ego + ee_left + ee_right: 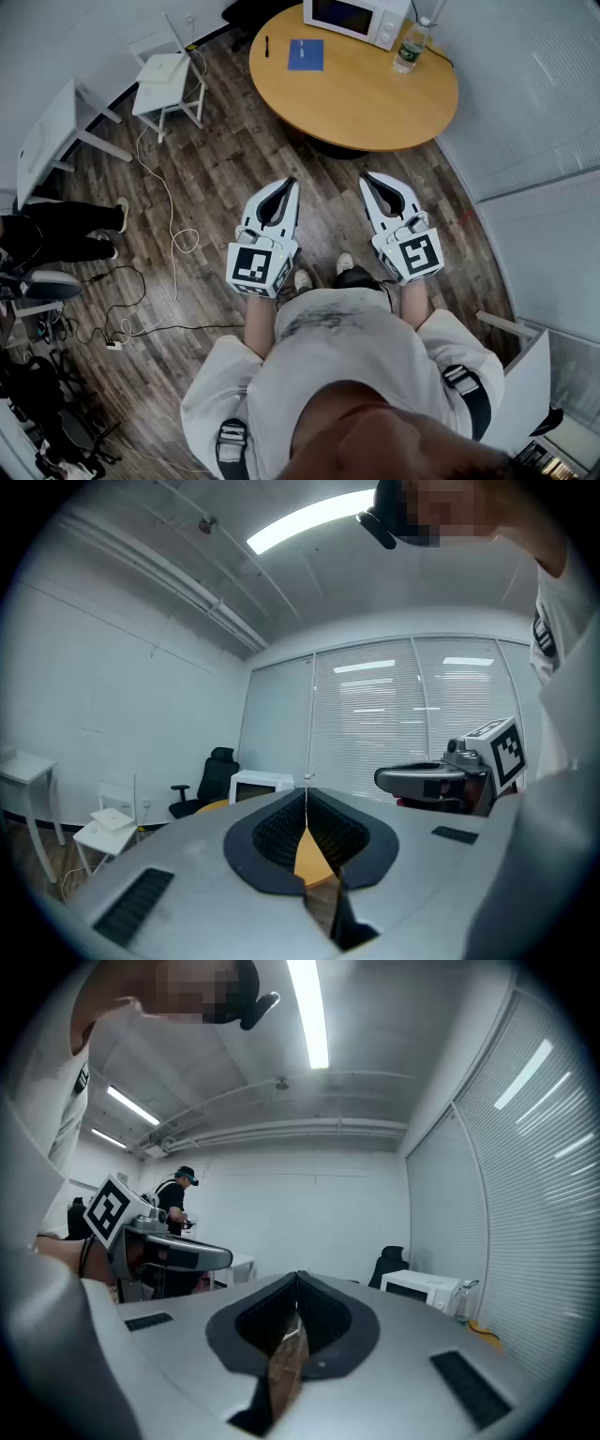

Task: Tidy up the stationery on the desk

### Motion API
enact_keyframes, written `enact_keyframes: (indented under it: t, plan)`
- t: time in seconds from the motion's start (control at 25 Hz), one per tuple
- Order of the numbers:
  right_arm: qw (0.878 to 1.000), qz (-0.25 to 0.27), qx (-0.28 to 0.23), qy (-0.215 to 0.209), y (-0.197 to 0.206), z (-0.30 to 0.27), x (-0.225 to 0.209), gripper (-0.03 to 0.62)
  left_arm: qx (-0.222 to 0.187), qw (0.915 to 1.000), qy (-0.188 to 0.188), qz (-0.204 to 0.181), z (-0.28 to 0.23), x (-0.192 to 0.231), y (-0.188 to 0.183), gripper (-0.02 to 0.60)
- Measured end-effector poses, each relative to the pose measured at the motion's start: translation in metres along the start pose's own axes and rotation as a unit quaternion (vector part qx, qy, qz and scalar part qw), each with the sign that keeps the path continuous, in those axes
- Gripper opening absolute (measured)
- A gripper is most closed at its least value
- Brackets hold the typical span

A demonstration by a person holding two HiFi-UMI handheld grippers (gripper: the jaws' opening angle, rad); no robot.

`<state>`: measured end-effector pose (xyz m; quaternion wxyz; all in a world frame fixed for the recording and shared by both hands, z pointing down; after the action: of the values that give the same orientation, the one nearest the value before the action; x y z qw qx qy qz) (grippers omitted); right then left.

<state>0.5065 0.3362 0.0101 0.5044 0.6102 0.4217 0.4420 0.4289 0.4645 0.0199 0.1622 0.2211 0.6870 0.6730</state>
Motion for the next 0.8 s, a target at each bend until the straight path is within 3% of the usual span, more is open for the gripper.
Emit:
enact_keyframes:
  t: [0.2,0.36,0.56,0.8]
  plan:
    - [0.999,-0.021,-0.024,-0.009,0.003,0.016,-0.017,0.063,-0.004,0.9998,-0.018,-0.004,-0.006,-0.023,0.002,0.014]
    - [1.0,-0.013,-0.014,-0.024,0.009,0.024,-0.041,0.064,0.011,0.9979,-0.059,-0.025,-0.019,-0.037,0.006,0.014]
    - [0.998,-0.004,-0.005,-0.067,0.015,0.015,-0.054,0.063,0.019,0.995,-0.098,-0.01,-0.027,-0.041,0.01,0.014]
    - [0.996,-0.01,0.005,-0.088,0.022,-0.008,-0.068,0.064,0.032,0.9929,-0.114,-0.005,-0.042,-0.033,0.016,0.014]
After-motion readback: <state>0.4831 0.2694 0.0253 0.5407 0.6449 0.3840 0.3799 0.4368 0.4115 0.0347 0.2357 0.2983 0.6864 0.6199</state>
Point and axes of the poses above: the fingertips, and each gripper's own axes: z backward along the fingers, x to its left, y out of its underside, the point moved 3 cm from there along z, backward along the fingers, and after that the axes turned 7 degrees about -y, right-handed, at the moved point
